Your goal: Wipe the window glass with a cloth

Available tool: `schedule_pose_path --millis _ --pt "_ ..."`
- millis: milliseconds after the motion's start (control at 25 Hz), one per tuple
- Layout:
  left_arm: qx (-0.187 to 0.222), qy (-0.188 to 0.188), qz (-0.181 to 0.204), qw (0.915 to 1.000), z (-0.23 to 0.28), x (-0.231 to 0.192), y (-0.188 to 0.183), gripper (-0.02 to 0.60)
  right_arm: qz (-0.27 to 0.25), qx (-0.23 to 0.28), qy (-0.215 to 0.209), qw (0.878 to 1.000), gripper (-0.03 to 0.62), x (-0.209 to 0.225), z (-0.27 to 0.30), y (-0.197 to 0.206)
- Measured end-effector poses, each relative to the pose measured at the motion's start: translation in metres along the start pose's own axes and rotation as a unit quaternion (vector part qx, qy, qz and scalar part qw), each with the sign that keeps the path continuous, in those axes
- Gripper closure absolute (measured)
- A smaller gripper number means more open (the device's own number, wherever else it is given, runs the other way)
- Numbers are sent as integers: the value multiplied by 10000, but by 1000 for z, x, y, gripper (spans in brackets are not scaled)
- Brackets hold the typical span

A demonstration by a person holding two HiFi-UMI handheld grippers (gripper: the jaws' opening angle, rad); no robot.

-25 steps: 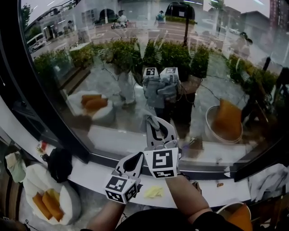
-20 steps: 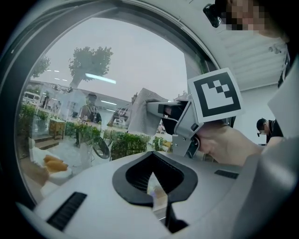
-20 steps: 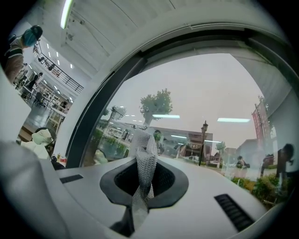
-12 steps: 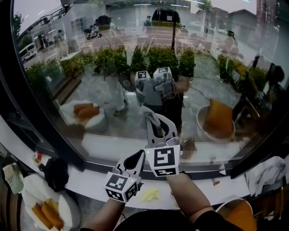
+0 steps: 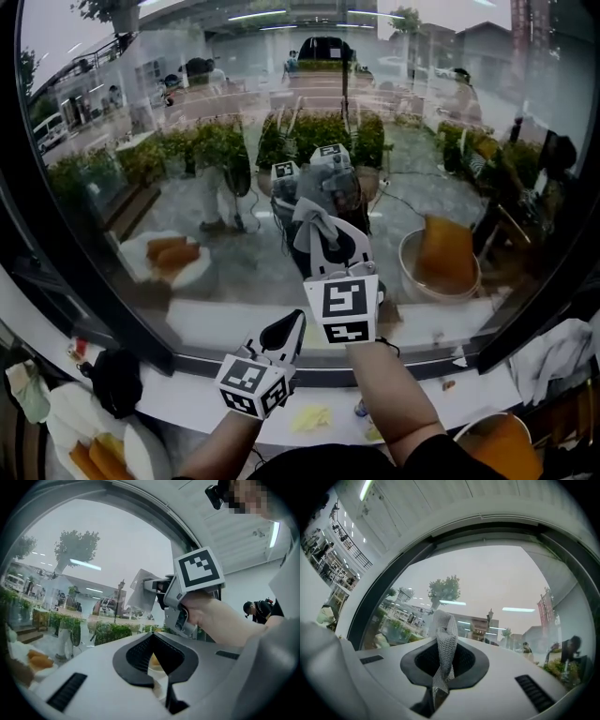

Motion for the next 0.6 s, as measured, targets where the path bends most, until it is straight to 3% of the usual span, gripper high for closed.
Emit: schedule_pose_path --millis 600 --pt "-30 65 -10 10000 2 6 6 574 -138 -198 114 9996 554 9 14 -1"
Point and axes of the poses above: the fingertips, and each gripper's own axes: z forward along the fingers, x to its right, y out of its underside, the point moved 6 cm from there along -z, backward along the fingers
